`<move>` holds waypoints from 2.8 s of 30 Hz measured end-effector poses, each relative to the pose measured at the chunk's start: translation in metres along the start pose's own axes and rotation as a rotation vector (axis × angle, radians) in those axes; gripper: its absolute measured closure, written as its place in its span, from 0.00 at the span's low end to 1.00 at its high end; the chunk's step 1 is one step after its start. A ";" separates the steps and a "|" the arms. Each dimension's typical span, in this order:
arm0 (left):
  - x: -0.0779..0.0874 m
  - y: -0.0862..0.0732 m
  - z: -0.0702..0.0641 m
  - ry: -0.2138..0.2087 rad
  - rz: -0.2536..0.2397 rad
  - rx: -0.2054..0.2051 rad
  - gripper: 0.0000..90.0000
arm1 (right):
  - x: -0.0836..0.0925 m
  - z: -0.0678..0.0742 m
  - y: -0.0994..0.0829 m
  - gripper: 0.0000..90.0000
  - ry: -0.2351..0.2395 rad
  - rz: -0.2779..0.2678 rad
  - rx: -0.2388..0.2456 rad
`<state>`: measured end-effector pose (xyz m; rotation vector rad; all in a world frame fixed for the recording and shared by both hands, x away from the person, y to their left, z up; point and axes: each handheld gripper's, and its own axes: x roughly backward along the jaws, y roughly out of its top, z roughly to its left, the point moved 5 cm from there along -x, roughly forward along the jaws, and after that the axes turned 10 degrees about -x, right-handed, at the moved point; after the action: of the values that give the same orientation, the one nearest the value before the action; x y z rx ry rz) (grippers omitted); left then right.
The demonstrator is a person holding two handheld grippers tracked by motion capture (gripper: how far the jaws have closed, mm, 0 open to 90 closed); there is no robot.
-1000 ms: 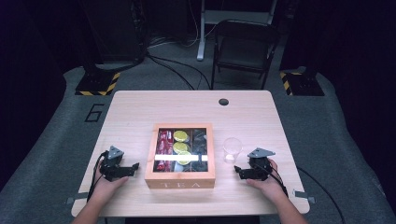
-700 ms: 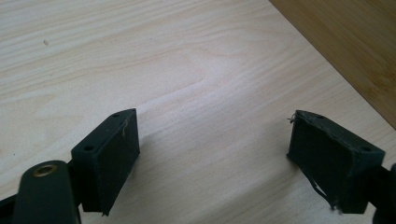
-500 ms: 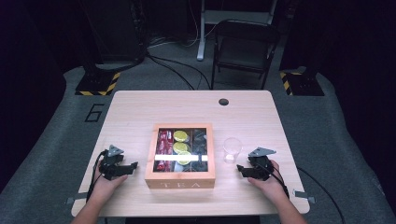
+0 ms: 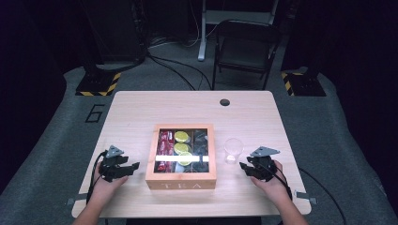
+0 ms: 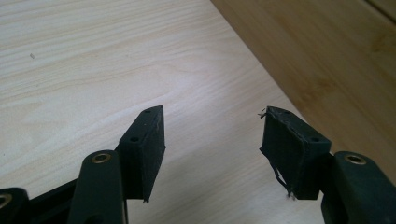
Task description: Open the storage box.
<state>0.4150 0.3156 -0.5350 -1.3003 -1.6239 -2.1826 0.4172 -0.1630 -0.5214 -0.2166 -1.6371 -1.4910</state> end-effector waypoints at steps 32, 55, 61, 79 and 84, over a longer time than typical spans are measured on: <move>0.013 0.012 -0.017 -0.038 -0.025 -0.015 0.44 | 0.046 0.067 0.030 0.73 0.154 -0.062 0.052; 0.014 0.010 -0.012 -0.038 -0.031 -0.001 0.45 | 0.034 0.107 -0.002 0.90 0.281 0.022 0.178; 0.013 0.010 -0.013 -0.038 -0.034 -0.001 0.45 | 0.032 0.108 -0.004 0.94 0.286 0.032 0.163; 0.014 0.010 -0.013 -0.043 -0.038 -0.009 0.47 | 0.025 0.112 -0.007 0.98 0.283 0.048 0.195; 0.015 0.010 -0.013 -0.050 -0.039 -0.005 0.47 | 0.024 0.111 -0.007 0.98 0.278 0.046 0.199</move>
<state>0.4041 0.3059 -0.5179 -1.3464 -1.6773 -2.1945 0.3454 -0.0778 -0.4974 0.0609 -1.5299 -1.2517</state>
